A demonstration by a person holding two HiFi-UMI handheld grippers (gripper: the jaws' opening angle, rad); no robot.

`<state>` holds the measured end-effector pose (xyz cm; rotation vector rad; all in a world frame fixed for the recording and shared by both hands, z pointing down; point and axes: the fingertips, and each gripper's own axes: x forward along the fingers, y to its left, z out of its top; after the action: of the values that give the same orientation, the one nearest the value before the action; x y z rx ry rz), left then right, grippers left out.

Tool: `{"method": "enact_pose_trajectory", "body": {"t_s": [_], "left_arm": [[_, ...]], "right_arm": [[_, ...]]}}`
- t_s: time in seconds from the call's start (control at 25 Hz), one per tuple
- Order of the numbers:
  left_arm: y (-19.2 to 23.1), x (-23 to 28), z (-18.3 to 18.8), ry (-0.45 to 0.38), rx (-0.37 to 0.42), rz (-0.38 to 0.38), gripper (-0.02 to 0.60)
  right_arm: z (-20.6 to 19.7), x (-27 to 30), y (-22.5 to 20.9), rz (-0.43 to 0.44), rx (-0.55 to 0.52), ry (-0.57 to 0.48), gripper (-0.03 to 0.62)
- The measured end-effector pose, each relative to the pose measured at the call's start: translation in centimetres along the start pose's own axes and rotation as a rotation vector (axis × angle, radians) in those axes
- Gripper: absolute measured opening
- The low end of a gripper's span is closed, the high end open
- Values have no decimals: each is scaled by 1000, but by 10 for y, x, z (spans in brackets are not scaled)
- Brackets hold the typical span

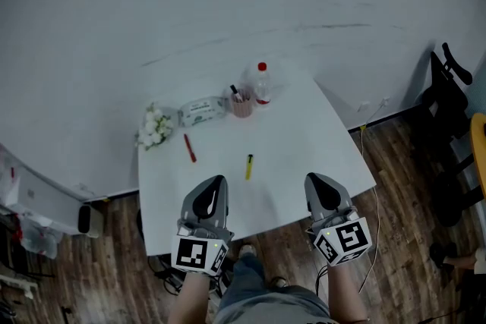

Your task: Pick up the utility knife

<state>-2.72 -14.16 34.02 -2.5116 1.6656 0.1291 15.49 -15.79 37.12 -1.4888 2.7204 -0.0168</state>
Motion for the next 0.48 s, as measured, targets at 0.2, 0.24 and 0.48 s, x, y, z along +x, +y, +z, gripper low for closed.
{"method": "enact_pose_trajectory", "body": {"t_s": [0.2,0.24,0.48], "left_arm": [[23,25,-8,12,-1,-29,19],[28,30,-9,15,-1,-34,20],[49,50,-21,34,-14,-62,20]], "right_arm": [[-9,37,-3,-14,3,38,-2],[-12,44,-4,-17,6,49,-2],[-34,82,-4,-21,38,138,-2]]}}
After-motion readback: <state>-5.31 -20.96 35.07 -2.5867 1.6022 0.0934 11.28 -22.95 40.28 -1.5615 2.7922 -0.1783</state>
